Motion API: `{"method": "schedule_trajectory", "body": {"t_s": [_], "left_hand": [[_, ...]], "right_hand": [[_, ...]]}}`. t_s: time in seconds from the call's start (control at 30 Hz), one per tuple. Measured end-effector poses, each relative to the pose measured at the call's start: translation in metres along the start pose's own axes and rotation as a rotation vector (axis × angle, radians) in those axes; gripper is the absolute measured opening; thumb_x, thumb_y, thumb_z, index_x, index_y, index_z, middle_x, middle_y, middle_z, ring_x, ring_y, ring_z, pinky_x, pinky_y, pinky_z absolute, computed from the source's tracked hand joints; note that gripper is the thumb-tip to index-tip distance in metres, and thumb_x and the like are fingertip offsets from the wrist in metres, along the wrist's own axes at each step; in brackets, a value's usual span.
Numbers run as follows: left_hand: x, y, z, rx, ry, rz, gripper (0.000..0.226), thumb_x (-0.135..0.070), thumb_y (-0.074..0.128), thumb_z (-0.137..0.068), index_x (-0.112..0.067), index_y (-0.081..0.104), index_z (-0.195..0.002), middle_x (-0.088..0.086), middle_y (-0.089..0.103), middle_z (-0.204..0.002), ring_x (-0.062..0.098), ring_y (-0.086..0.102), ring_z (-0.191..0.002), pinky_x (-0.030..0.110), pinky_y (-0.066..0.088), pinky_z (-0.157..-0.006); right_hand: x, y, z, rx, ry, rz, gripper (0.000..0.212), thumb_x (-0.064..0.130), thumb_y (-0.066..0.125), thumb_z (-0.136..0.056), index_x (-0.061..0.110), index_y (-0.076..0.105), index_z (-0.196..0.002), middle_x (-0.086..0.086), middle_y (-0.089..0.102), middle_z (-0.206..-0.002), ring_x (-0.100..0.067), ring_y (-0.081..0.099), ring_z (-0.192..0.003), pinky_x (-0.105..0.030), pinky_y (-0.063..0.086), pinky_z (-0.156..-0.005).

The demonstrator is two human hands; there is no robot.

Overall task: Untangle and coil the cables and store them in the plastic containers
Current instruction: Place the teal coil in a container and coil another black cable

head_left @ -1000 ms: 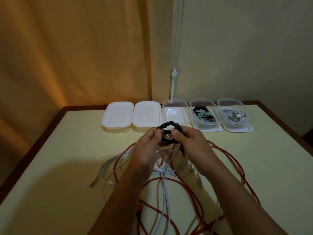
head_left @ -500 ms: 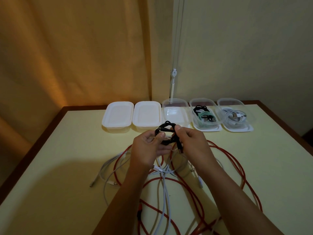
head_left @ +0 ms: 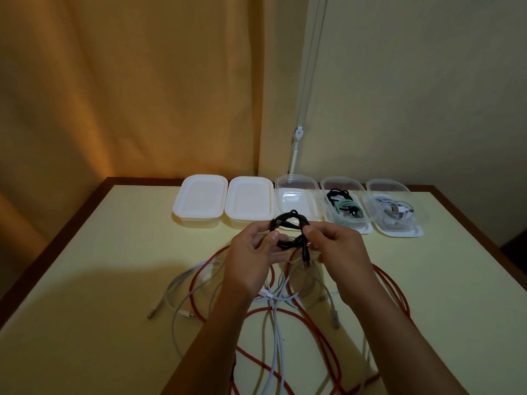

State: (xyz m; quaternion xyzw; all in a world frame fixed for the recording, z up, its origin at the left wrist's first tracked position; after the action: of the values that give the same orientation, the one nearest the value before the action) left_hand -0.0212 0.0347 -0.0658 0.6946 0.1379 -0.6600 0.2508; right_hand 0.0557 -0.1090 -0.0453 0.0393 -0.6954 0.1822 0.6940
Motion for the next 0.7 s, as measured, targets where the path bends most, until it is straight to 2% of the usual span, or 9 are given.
{"method": "schedule_trajectory", "body": {"t_s": [0.17,0.23,0.27,0.37,0.47,0.53,0.6,0.7], "left_hand": [[0.006,-0.006,-0.003,-0.035,0.028,-0.150,0.030,-0.012,0.051,-0.101,-0.029,0.061,-0.123,-0.006,0.072,-0.107,0.004,0.070,-0.094,0.022,0.057,-0.074],[0.006,-0.012,-0.005,-0.084,0.070,-0.275,0.028,-0.016,0.052,-0.100,-0.033,0.062,-0.120,-0.010,0.070,-0.109,0.002,0.067,-0.099,0.025,0.056,-0.083],[0.006,-0.014,-0.005,-0.106,0.087,-0.332,0.026,-0.017,0.053,-0.100,-0.033,0.064,-0.117,-0.013,0.069,-0.107,0.002,0.065,-0.100,0.022,0.054,-0.084],[0.006,-0.017,-0.004,-0.127,0.109,-0.480,0.023,-0.017,0.052,-0.100,-0.032,0.067,-0.107,-0.017,0.067,-0.102,0.000,0.062,-0.097,0.007,0.042,-0.073],[0.011,-0.016,-0.006,-0.098,0.114,-0.551,0.024,-0.016,0.052,-0.099,-0.033,0.068,-0.103,-0.013,0.068,-0.100,-0.002,0.062,-0.085,0.005,0.044,-0.063],[0.014,-0.018,-0.007,-0.095,0.119,-0.581,0.023,-0.016,0.052,-0.099,-0.030,0.069,-0.105,-0.012,0.068,-0.101,-0.003,0.062,-0.083,0.007,0.046,-0.066],[0.015,-0.019,-0.008,-0.101,0.133,-0.623,0.021,-0.017,0.052,-0.098,-0.028,0.069,-0.105,-0.012,0.067,-0.102,-0.002,0.061,-0.087,0.014,0.047,-0.073],[0.016,-0.018,-0.008,-0.086,0.137,-0.677,0.021,-0.017,0.053,-0.097,-0.030,0.069,-0.103,-0.018,0.063,-0.095,-0.007,0.057,-0.080,0.010,0.043,-0.067]], "right_hand": [[-0.008,-0.003,-0.005,-0.082,0.005,-0.015,0.015,0.017,0.064,-0.096,0.021,0.078,-0.092,0.004,0.077,-0.082,-0.007,0.073,-0.077,-0.026,0.053,-0.072],[-0.011,-0.005,-0.007,-0.124,0.003,-0.014,0.013,0.017,0.065,-0.095,0.018,0.078,-0.094,0.003,0.077,-0.080,-0.009,0.073,-0.076,-0.022,0.053,-0.068],[-0.012,-0.006,-0.008,-0.142,0.004,-0.009,0.013,0.017,0.065,-0.095,0.016,0.078,-0.095,0.001,0.077,-0.080,-0.010,0.073,-0.075,-0.022,0.053,-0.067],[-0.013,-0.009,-0.014,-0.193,0.005,0.006,0.011,0.015,0.067,-0.094,0.013,0.077,-0.097,-0.003,0.077,-0.079,-0.012,0.074,-0.072,-0.029,0.059,-0.070],[-0.008,-0.010,-0.030,-0.221,-0.021,0.054,0.012,0.014,0.067,-0.092,0.013,0.075,-0.102,-0.003,0.076,-0.077,-0.015,0.075,-0.071,-0.036,0.062,-0.073],[-0.001,-0.011,-0.049,-0.238,-0.057,0.137,0.020,0.013,0.066,-0.091,0.011,0.074,-0.109,-0.002,0.075,-0.075,-0.012,0.073,-0.068,-0.036,0.063,-0.073],[0.013,-0.012,-0.073,-0.269,-0.100,0.220,0.019,0.011,0.065,-0.088,0.010,0.076,-0.104,-0.002,0.074,-0.072,-0.013,0.072,-0.066,-0.038,0.062,-0.072],[0.035,-0.010,-0.107,-0.295,-0.159,0.332,0.014,0.006,0.066,-0.085,0.015,0.076,-0.088,-0.003,0.072,-0.072,-0.022,0.072,-0.071,-0.046,0.062,-0.073]]}}
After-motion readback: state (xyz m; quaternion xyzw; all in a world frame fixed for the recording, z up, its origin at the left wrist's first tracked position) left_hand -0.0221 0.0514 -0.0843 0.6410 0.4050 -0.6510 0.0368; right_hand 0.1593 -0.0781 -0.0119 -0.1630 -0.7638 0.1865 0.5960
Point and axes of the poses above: each hand's wrist, its own z-axis away from the middle knuckle, its own y-axis out of the palm, x = y × z, the point moved 7 cm from there along -z, towards the middle knuckle
